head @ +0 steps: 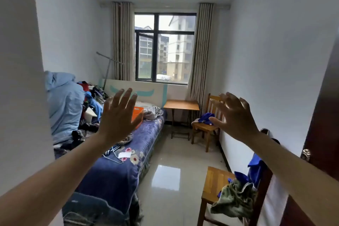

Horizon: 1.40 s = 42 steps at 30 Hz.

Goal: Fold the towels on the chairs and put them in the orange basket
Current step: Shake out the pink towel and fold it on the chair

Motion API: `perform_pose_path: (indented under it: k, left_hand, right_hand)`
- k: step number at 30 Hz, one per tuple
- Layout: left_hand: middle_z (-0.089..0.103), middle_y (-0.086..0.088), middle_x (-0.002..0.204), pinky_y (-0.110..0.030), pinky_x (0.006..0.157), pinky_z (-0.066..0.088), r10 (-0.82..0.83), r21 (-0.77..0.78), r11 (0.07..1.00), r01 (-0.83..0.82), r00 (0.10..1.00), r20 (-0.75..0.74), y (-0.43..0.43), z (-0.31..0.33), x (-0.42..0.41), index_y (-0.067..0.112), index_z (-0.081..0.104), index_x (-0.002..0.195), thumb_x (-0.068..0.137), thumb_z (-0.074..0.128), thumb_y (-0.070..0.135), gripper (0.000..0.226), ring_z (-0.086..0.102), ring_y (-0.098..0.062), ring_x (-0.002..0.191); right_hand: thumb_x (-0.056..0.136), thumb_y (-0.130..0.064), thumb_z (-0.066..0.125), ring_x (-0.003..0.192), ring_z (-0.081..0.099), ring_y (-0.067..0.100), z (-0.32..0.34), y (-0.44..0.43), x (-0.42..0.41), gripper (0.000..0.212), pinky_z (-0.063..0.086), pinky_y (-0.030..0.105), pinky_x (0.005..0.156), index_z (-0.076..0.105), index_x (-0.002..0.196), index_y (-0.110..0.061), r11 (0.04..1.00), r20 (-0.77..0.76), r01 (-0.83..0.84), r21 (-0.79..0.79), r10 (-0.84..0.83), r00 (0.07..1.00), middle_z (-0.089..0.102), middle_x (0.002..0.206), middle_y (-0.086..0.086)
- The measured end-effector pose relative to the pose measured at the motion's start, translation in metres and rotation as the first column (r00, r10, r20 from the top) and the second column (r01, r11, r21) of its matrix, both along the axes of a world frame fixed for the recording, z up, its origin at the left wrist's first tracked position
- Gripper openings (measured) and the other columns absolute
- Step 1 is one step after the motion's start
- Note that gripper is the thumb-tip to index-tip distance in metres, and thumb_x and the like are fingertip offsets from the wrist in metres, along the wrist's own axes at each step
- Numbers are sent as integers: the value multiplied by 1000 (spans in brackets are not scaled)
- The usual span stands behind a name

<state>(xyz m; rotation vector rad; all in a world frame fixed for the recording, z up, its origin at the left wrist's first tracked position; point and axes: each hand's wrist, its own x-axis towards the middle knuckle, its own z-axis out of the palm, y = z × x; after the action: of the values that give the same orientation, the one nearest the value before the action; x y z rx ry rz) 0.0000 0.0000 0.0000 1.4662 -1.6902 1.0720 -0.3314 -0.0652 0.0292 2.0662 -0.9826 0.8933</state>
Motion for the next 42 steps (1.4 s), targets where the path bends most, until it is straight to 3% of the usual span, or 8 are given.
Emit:
perform_pose_path:
  k: [3, 6, 12, 17, 24, 34, 42]
  left_hand:
    - [56, -20, 128, -52, 87, 45, -8, 47, 999, 10, 999, -35, -28, -6, -22, 7, 42, 122, 95, 14, 54, 61, 41, -30, 119]
    - [57, -21, 126, -54, 87, 45, -17, 43, 999, 16, 1000, 11, -61, -19, -38, 7, 41, 120, 85, 33, 47, 54, 39, -28, 118]
    - [56, -21, 126, -53, 88, 44, 12, 108, 994, -13, 1000, 5, -128, -20, -63, 8, 38, 121, 81, 34, 46, 56, 52, -36, 116]
    - [55, -20, 128, -54, 91, 42, 39, 175, 984, -40, 999, 11, -174, -33, -62, 8, 41, 122, 80, 36, 46, 57, 46, -33, 118]
    - [54, -20, 129, -60, 87, 42, 140, 329, 936, -128, 990, -14, -235, -61, -14, 5, 48, 122, 77, 37, 44, 60, 50, -39, 118]
    - [54, -20, 125, -61, 85, 42, 155, 324, 940, -108, 980, -123, -366, -65, 101, 8, 40, 117, 77, 34, 43, 53, 46, -39, 118]
    - [55, -20, 126, -59, 88, 42, 127, 383, 920, -78, 986, -104, -475, -96, 143, 3, 53, 117, 80, 36, 44, 58, 47, -37, 119]
  right_hand:
    - [68, -41, 61, 107, 60, 43, -11, -24, -13, 54, 44, 62, 83, 65, 112, -9, 1000, -14, 17, -15, -17, 1000, 63, 116, 21]
    - [70, -43, 59, 108, 59, 43, -23, -48, -31, 56, 43, 62, 83, 65, 113, -8, 999, -29, 46, -7, -46, 999, 62, 117, 21]
    - [69, -40, 61, 104, 60, 44, -34, -115, -51, 55, 46, 61, 80, 65, 111, -5, 1000, -3, 11, -2, -11, 1000, 63, 113, 23]
    - [67, -37, 63, 103, 61, 45, -52, -179, -43, 54, 47, 61, 77, 66, 110, -5, 998, 9, -26, 51, 25, 1000, 64, 112, 22]
    - [69, -38, 62, 104, 60, 43, -82, -268, 11, 52, 48, 58, 79, 66, 110, -8, 992, -43, -68, 110, 73, 996, 64, 113, 21]
    - [70, -39, 61, 105, 61, 41, -80, -416, 128, 51, 50, 56, 79, 66, 110, -9, 990, -111, -91, 104, 103, 988, 64, 113, 19]
    - [70, -35, 64, 101, 64, 37, -102, -505, 167, 42, 51, 50, 79, 69, 102, -9, 990, -111, -129, 52, 134, 985, 68, 105, 16]
